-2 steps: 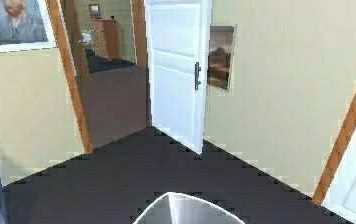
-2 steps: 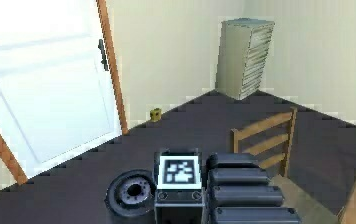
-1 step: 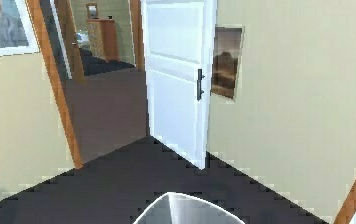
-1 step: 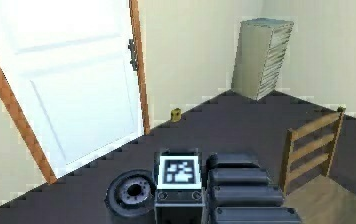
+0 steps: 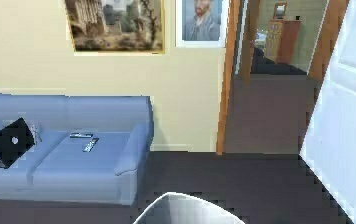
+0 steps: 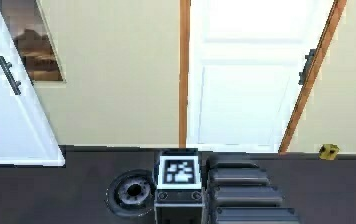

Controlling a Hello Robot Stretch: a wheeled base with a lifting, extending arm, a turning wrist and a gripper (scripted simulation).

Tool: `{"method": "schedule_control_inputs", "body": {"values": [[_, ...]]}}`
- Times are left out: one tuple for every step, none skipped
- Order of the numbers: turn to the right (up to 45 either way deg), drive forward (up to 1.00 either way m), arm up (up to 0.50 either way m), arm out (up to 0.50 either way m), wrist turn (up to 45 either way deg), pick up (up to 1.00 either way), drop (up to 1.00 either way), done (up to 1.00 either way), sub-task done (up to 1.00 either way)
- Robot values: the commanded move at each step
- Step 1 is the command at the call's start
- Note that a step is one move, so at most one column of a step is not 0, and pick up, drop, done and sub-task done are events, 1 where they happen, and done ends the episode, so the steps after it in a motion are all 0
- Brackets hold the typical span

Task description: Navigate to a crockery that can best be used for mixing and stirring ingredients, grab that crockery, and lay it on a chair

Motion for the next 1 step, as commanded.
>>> {"method": "schedule_control_inputs", "body": {"values": [[-33.0, 0.0, 0.0, 0.0, 0.0, 0.0, 0.0, 0.0, 0.0]]}}
